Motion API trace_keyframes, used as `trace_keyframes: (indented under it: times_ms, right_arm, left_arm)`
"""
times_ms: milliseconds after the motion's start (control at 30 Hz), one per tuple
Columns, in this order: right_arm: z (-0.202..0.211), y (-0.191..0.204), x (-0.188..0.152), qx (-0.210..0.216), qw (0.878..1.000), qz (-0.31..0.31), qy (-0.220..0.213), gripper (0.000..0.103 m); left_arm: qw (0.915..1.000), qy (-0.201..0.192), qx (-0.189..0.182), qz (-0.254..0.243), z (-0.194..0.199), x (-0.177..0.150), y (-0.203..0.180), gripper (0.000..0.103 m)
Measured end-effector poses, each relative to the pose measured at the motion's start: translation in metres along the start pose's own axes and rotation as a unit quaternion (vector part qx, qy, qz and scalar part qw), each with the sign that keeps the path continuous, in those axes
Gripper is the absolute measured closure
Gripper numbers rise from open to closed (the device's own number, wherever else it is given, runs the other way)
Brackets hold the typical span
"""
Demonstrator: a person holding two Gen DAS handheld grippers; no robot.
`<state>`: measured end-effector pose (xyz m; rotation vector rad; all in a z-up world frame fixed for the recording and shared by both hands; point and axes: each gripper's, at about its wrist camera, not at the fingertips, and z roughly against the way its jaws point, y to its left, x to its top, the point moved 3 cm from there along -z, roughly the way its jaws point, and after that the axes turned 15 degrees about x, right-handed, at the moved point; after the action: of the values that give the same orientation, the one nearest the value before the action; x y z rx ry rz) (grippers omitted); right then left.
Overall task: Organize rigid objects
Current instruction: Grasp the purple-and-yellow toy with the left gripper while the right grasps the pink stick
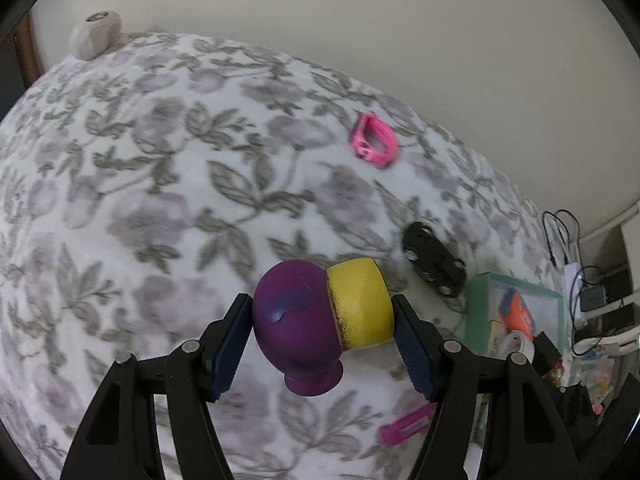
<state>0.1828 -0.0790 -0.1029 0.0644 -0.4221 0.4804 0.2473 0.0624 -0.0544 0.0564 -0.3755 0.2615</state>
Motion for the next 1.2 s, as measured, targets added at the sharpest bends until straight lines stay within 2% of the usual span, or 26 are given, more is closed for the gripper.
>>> trace_keyframes:
  times_ms: [200,333,500,667,767,833,1000,1067,1133,1200]
  right_arm:
    - [-0.008,0.022,-0.004,-0.051,0.995,0.083,0.023,0.0]
    - [-0.015,0.035,-0.005,-0.064,0.989,0.128,0.032,0.0]
    - [-0.017,0.047,0.006,-0.102,0.983,0.154,0.004,0.0]
    - [-0.025,0.059,0.015,-0.129,0.974,0.187,-0.005,0.002]
    - [-0.026,0.069,0.017,-0.12,0.972,0.203,-0.011,0.016]
    - [-0.027,0.074,0.018,-0.11,0.971,0.21,-0.011,0.03]
    - [-0.027,0.08,0.017,-0.072,0.977,0.199,-0.01,0.057]
    - [-0.027,0.084,0.014,-0.06,0.979,0.193,-0.01,0.062]
    - [-0.027,0.085,0.014,-0.042,0.982,0.186,-0.01,0.072]
    - [-0.029,0.084,0.013,-0.029,0.984,0.177,-0.011,0.076]
  left_arm:
    - [0.9998,0.002,0.017,0.004,-0.002,0.002,0.015,0.033]
    - [0.9998,0.009,0.013,0.014,-0.004,0.001,0.023,0.033]
    - [0.9995,0.01,0.008,0.029,-0.005,0.004,0.036,0.032]
    - [0.9989,0.014,0.004,0.044,-0.007,0.005,0.05,0.033]
    - [0.9985,0.016,0.002,0.052,-0.009,0.005,0.056,0.033]
    - [0.9984,0.017,0.0,0.054,-0.01,0.005,0.059,0.033]
    - [0.9983,0.02,-0.002,0.055,-0.012,0.004,0.061,0.033]
    - [0.9982,0.021,-0.002,0.055,-0.013,0.004,0.061,0.033]
    - [0.9984,0.022,-0.001,0.053,-0.014,0.004,0.06,0.033]
    - [0.9984,0.023,0.0,0.052,-0.014,0.003,0.059,0.032]
